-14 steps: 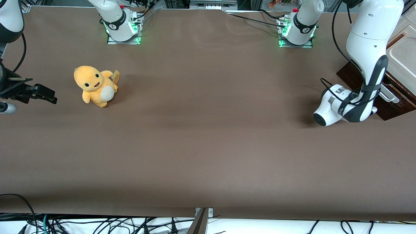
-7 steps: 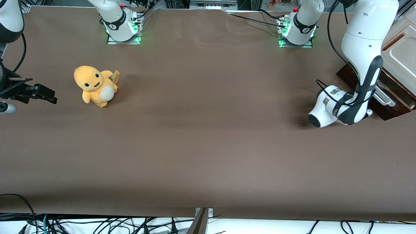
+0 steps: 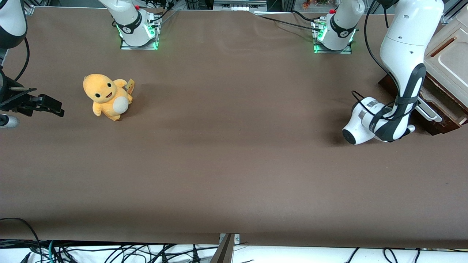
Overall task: Open lower drawer with left arm only
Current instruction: 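Pull the handle with the left gripper, sliding the drawer outward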
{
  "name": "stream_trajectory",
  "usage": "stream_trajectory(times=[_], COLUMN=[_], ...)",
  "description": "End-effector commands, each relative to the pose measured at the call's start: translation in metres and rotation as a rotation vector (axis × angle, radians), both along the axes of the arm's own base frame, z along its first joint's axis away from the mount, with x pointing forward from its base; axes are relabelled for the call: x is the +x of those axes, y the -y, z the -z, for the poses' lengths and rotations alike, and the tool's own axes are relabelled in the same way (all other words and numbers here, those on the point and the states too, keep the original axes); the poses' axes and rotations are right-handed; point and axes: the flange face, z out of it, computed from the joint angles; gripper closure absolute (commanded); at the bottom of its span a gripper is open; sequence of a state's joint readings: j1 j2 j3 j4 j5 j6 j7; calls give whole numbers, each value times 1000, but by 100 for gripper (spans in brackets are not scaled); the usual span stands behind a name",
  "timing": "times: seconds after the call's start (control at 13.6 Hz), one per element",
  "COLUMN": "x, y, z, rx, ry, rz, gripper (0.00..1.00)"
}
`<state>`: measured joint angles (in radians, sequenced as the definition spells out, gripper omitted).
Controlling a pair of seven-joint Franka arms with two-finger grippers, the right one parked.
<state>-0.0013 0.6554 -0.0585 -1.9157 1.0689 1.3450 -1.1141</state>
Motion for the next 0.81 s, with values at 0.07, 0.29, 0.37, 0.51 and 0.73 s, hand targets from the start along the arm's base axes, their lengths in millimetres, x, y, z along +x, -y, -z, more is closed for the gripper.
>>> stream_trajectory(times=[0.07,0.29,0.37,0.51,0.73], x=[12,13,12,12,14], y=[8,15,18,18,20], z=[-8,-7,-6,-5,-4], rx=[15,14,10,8,7], ry=[6,4,4,2,6], rz=[-8,5,2,-1,0], gripper=[87,86,86,86,86])
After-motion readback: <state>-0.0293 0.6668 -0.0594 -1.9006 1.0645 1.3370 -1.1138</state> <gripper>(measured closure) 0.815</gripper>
